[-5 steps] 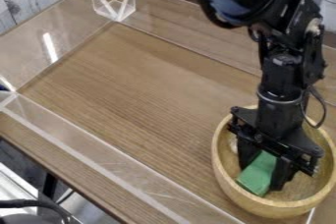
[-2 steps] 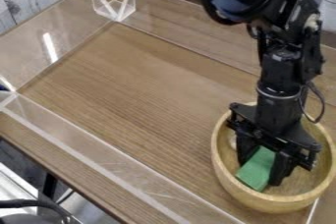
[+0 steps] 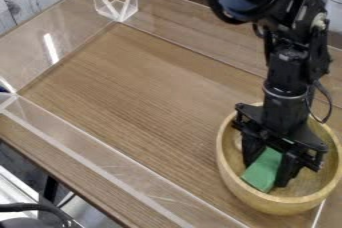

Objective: Put the green block in the brown bowl

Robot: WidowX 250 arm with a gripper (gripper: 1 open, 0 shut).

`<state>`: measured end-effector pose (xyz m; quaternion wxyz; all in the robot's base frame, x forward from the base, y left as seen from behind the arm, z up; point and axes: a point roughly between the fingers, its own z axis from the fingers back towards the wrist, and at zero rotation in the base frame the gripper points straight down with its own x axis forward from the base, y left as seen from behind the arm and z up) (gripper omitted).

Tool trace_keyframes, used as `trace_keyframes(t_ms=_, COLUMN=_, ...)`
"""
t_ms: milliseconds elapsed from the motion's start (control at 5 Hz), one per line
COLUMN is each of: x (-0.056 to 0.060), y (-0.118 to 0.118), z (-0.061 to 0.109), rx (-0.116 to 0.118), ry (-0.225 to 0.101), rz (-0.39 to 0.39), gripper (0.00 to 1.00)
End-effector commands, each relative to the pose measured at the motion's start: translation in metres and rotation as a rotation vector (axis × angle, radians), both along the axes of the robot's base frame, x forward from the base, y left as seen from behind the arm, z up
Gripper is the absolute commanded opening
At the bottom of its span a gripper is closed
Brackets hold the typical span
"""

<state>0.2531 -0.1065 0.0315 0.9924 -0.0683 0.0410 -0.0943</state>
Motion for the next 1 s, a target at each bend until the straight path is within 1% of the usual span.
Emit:
trace_keyframes(t_ms=0, x=0.0118, y=0.0045, z=0.0035, rx=-0.008, ry=-0.031, rz=0.021, gripper=0.0)
trace_keyframes(t_ms=800, x=0.0159, y=0.0074, z=-0.0034, rx=-0.004, ry=-0.01, rz=0.033, gripper=0.0)
